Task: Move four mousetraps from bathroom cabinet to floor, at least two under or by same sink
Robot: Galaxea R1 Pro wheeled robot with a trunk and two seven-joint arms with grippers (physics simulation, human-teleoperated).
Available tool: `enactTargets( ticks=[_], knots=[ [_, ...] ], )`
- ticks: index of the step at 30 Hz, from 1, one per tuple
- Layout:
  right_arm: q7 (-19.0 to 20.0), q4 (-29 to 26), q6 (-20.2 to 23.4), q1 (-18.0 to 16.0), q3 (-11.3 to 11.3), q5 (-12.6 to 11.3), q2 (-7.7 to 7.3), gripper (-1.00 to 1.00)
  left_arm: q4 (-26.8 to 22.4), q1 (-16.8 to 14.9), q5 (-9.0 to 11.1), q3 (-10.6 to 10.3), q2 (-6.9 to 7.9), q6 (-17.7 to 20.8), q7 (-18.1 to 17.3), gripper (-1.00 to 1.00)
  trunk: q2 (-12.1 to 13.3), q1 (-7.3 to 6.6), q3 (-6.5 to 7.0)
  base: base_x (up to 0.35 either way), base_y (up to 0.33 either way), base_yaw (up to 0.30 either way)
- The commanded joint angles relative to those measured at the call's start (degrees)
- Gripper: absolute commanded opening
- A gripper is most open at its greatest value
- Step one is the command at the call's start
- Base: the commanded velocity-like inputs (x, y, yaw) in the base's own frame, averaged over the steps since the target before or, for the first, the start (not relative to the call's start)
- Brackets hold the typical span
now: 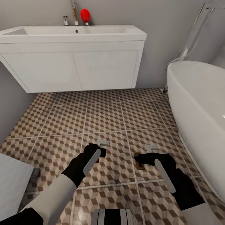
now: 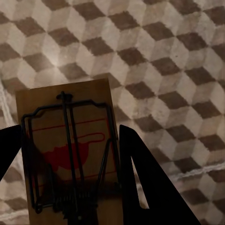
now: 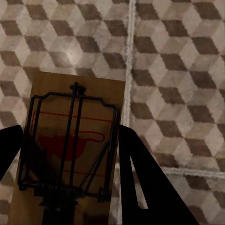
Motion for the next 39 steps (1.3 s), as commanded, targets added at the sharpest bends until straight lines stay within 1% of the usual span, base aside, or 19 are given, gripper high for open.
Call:
enactTargets(
  ticks=[1, 6, 12, 15, 16, 17, 19, 20, 21, 25, 28, 29, 32, 34, 39],
  knots=[
    [-0.70, -0.11, 0.21, -0.04, 0.11, -0.74, -0.06, -1.00, -0.07, -0.05, 0.43, -0.12, 0.02, 0.16, 0.47, -1.00, -0.03, 0.01, -0.27, 0.000, 0.000, 0.000],
    [-0.70, -0.80, 0.42, -0.04, 0.07, -0.73, -0.07, -1.00, -0.10, -0.05, 0.43, -0.12, 0.02, 0.16, 0.48, -1.00, -0.10, 0.14, -1.38, 0.000, 0.000, 0.000],
    [-0.72, -3.96, 0.91, 0.00, 0.04, -0.79, -0.06, -1.00, -1.28, -0.03, 0.42, -0.07, 0.02, 1.03, 0.48, -1.00, -0.18, 0.30, -2.71, 0.000, 0.000, 0.000],
    [-0.75, -4.97, 2.98, -0.01, 0.06, -0.79, -0.02, -1.00, -2.65, -0.17, 0.43, 0.06, 0.00, 3.81, 0.48, -1.00, -0.22, 0.37, -3.37, 0.000, 0.000, 0.000],
    [-0.76, -5.42, 4.04, -0.02, 0.00, -0.77, -0.01, -1.00, -4.34, -0.29, 0.41, 0.20, -0.06, 6.13, 0.50, -1.00, -0.23, 0.40, -3.59, 0.000, 0.000, 0.000],
    [-0.77, -5.84, 4.46, -0.02, -0.04, -0.76, 0.00, -1.00, -5.65, -0.34, 0.40, 0.26, -0.09, 7.36, 0.53, -1.00, -0.25, 0.42, -3.81, 0.000, 0.000, 0.000],
    [-0.78, -7.15, 4.71, -0.06, -0.11, -0.73, -0.01, -1.00, -8.73, -0.40, 0.33, 0.35, -0.12, 9.31, 0.59, -1.00, -0.27, 0.48, -4.26, 0.000, 0.000, 0.000],
    [-0.78, -8.39, 4.71, -0.13, -0.17, -0.75, -0.03, -1.00, -11.60, -0.44, 0.24, 0.40, -0.13, 10.57, 0.91, -1.00, -0.29, 0.50, -4.48, 0.000, 0.000, 0.000],
    [-0.78, -8.83, 4.71, -0.20, -0.20, -0.76, -0.04, -1.00, -12.70, -0.47, 0.20, 0.42, -0.14, 11.02, 1.22, -1.00, -0.30, 0.53, -4.70, 0.000, 0.000, 0.000],
    [-0.79, -10.12, 4.71, -1.04, -0.32, -0.76, -0.01, -1.00, -16.11, -0.95, 0.16, 0.53, -0.11, 11.02, 4.02, -1.00, -0.35, 0.63, -5.59, 0.000, 0.000, 0.000],
    [-0.79, -10.32, 4.71, -2.27, -0.36, -0.74, 0.00, -1.00, -16.99, -1.31, 0.19, 0.55, -0.09, 11.02, 4.82, -1.00, -0.40, 0.71, -6.25, 0.000, 0.000, 0.000],
    [-0.82, -10.35, 4.71, -3.23, -0.38, -0.74, 0.01, -1.00, -17.52, -1.60, 0.18, 0.56, -0.08, 11.02, 5.16, -1.00, -0.41, 0.73, -6.47, 0.000, 0.000, 0.000],
    [-0.89, -10.14, 4.71, -4.95, -0.39, -0.69, 0.01, -1.00, -18.00, -2.67, 0.17, 0.62, -0.08, 11.02, 5.46, -1.00, -0.45, 0.81, -7.14, 0.000, 0.000, 0.000],
    [-0.94, -8.98, 4.71, -6.51, -0.40, -0.65, -0.01, -1.00, -18.28, -3.49, 0.17, 0.64, -0.06, 11.02, 5.65, -1.00, -0.48, 0.86, -7.58, 0.000, 0.000, 0.000],
    [-1.00, -6.13, 4.71, -8.08, -0.40, -0.51, -0.02, -1.00, -18.68, -3.97, 0.19, 0.66, 0.14, 11.02, 5.83, -1.00, -0.54, 0.99, -8.69, 0.000, 0.000, 0.000]
  ],
)
